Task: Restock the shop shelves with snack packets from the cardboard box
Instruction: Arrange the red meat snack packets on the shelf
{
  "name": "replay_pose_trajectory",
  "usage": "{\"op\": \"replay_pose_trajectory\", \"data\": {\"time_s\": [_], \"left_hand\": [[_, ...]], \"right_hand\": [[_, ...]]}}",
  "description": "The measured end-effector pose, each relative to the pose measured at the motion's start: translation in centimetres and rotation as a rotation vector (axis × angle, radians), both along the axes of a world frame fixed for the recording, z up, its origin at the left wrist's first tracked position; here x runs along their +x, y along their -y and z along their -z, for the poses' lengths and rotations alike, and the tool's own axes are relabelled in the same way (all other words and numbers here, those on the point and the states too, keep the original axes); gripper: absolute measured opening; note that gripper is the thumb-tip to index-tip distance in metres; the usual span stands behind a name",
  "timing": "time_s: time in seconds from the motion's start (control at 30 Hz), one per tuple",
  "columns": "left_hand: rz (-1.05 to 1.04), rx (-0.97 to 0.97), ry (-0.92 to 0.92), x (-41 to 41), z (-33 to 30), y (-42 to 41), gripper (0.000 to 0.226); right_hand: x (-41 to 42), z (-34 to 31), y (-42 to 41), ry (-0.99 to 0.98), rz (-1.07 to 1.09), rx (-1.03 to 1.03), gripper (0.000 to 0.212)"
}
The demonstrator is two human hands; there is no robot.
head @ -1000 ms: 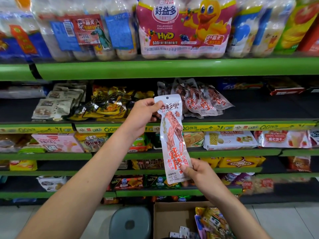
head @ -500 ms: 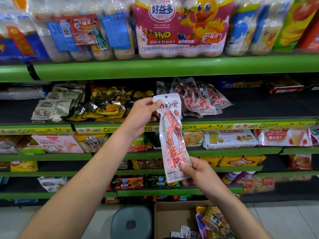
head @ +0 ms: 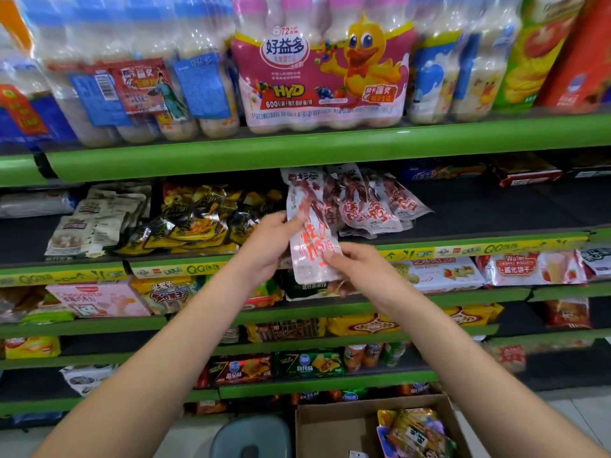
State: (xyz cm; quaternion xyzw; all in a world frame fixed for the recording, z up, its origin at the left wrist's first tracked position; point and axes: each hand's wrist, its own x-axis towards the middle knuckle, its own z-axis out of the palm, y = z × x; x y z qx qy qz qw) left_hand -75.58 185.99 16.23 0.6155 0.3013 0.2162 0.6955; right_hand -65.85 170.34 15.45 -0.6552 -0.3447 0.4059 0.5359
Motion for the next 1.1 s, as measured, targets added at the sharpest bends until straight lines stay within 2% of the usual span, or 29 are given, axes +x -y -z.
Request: {"op": "replay_pose_trajectory", "data": {"time_s": [0.1,0.23,0.37,0.43,0.53,0.7,0.83,0.93,1.0,1.07,1.1], "left_hand": [[-0.089,-0.016,-0.030,1.3,-2.1,-3.4,0.014],[-0.128,-0.025,-0.091,3.8,-3.6,-6.2,0.019],[-0.050,-0.011,-0.107,5.0,-3.5,-7.3,0.021],[-0.053,0.042,-0.181,5.4,-2.7,-7.8,0.014],[-0.027,0.157,-0.341,6.0,-1.5,-8.3,0.019],[-0.036,0.538,-0.513,6.2,-1.0,-9.4,0.037],[0.065,0.774,-0.653,6.8,-1.2,-9.4,0.033],[0.087,0.792,-0.631,8.1,-1.1,-8.6,0.042],[0.118,0.744,-0.592,9.1,-0.8,-7.9,0.060],[0.161,0.743,-0.630,9.7,-0.2,-7.2,0.074],[0.191,0.782,-0.669,9.8,0.3,-7.0,0.071]], "right_hand": [[3.1,-1.2,-0.7,0.181,0.129,0.011,0.013],[8.7,-1.6,-1.7,0.604,0.423,0.016,0.021],[14.3,-0.7,-3.3,0.899,0.437,-0.219,0.036],[16.1,-0.1,-3.9,0.945,0.369,-0.391,0.042],[17.4,1.1,-4.2,0.951,0.245,-0.521,0.049],[17.3,2.0,-3.4,1.031,0.183,-0.542,0.048],[16.8,2.2,-2.5,1.093,0.241,-0.451,0.037],[17.2,1.7,-2.6,1.069,0.329,-0.384,0.034],[17.4,1.5,-2.9,1.063,0.330,-0.336,0.036],[17.3,1.5,-3.3,1.081,0.221,-0.339,0.045],[17.3,1.6,-3.6,1.112,0.137,-0.371,0.049]]}}
